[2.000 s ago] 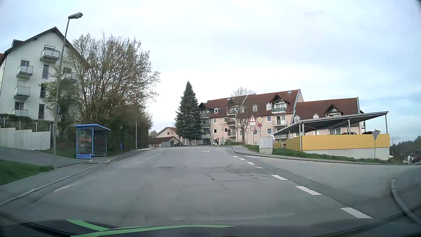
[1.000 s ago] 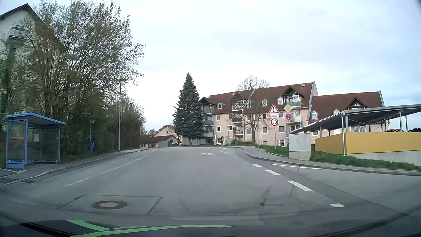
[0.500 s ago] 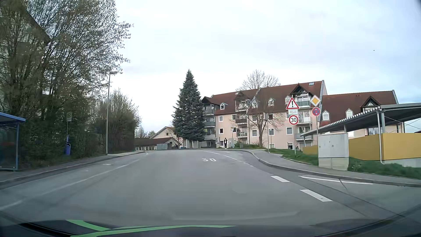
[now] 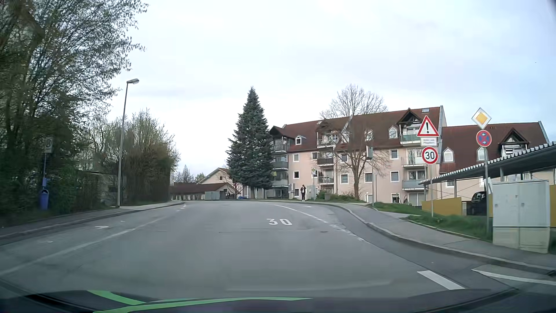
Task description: Follow the waypoints while adhering to traffic rules and regulations
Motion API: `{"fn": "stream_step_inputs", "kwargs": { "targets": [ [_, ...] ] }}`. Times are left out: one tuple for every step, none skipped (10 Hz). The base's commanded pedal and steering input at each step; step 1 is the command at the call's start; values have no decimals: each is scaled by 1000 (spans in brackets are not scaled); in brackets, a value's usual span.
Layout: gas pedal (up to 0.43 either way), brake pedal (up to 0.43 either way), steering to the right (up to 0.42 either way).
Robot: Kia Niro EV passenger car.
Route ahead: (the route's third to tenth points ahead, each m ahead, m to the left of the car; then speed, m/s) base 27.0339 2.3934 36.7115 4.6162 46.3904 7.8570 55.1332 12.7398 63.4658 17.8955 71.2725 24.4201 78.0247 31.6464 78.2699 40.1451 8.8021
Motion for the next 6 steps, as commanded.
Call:
{"fn": "stream_step_inputs", "kwargs": {
  "targets": [
    [220, 0, -15],
    [220, 0, -15],
    [220, 0, -17],
    [220, 0, -18],
    [220, 0, -19],
    [220, 0, -20]
  ]
}}
